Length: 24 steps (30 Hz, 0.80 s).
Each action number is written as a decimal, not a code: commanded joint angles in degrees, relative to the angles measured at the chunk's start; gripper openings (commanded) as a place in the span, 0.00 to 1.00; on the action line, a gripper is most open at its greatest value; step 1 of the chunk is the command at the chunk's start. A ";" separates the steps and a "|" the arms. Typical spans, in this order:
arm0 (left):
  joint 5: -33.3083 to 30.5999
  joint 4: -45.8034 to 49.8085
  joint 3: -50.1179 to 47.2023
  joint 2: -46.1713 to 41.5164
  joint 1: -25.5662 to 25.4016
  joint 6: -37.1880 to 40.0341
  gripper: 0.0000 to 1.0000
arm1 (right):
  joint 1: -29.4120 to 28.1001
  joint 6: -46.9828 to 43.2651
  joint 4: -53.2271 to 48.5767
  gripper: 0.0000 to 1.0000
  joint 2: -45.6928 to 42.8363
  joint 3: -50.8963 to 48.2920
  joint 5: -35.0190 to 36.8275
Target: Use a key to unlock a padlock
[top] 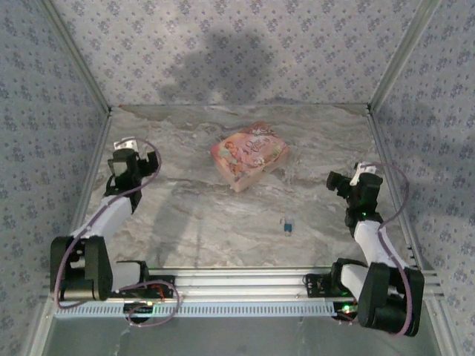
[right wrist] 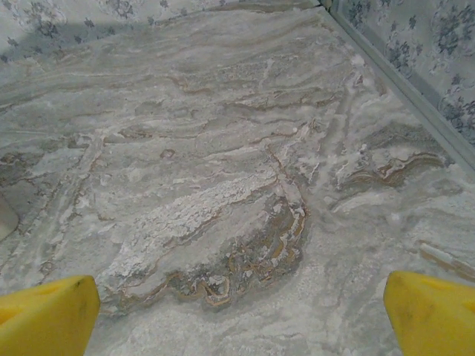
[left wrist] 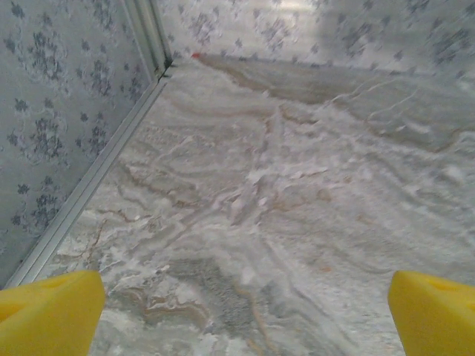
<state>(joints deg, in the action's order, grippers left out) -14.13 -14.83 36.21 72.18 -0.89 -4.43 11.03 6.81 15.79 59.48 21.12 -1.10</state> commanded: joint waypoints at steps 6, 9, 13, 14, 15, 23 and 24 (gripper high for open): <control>2.68 -8.36 -4.71 4.89 0.88 1.63 0.98 | 0.14 -1.07 17.39 1.00 8.28 -3.83 -3.67; 3.69 -13.81 -7.29 6.65 0.89 2.66 0.98 | 0.02 -2.21 23.46 1.00 11.47 -4.65 -6.08; 8.16 -24.59 -11.12 10.21 0.97 3.10 0.98 | -0.40 -2.54 31.94 1.00 16.11 -5.27 -8.03; 9.11 -27.13 -11.87 11.53 0.97 3.32 0.98 | -0.61 -2.46 33.72 1.00 18.01 -5.26 -8.73; 10.11 -29.05 -12.31 12.64 0.98 3.68 0.98 | -0.78 -2.55 36.22 1.00 19.86 -5.39 -9.49; 15.34 -33.81 -13.78 15.36 1.25 5.57 0.98 | -7.04 -9.81 35.01 1.00 27.27 -1.50 -8.19; 15.36 -32.80 -13.32 15.32 1.52 5.17 0.98 | -7.06 -9.30 31.14 1.00 27.71 0.87 -6.79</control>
<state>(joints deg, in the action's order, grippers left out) -1.43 -43.92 22.46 87.64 -0.03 -0.03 4.56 0.43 50.70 86.83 17.39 -9.87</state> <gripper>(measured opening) 0.979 0.999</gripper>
